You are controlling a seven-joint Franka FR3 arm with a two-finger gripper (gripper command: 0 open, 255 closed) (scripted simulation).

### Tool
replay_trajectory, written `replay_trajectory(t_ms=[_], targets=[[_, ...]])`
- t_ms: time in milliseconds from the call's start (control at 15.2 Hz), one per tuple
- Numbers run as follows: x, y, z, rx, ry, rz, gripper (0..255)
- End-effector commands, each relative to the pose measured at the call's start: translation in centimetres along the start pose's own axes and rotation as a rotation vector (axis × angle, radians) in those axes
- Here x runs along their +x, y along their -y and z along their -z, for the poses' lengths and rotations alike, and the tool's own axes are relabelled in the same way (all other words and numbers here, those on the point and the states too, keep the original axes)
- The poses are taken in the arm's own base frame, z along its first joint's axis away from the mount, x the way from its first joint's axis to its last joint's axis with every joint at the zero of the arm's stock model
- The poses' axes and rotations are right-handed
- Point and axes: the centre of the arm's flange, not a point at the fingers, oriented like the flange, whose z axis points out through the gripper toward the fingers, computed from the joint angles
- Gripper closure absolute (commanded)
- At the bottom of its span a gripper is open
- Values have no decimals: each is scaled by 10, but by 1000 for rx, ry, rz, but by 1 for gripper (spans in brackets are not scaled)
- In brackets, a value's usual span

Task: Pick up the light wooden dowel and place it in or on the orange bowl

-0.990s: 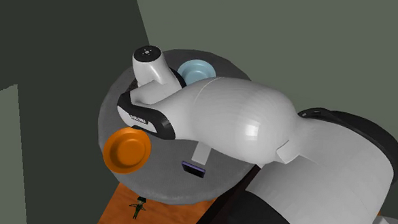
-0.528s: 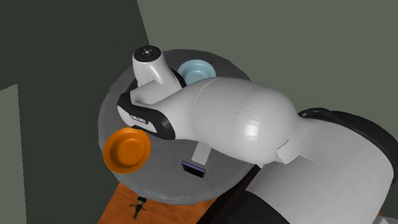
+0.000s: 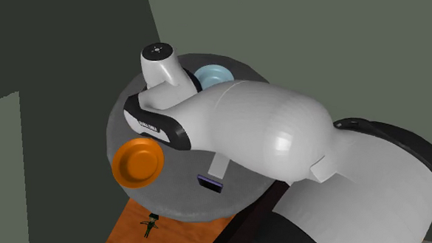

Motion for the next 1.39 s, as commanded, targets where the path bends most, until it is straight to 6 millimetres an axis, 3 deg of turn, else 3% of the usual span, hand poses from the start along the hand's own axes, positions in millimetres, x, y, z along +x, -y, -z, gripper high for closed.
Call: replay_trajectory(t_ms=[0, 1188, 1320], targets=[[-2, 0, 11, 0, 0, 0, 255], [-7, 7, 102, 0, 0, 0, 255], [-33, 14, 99, 0, 0, 0, 255]])
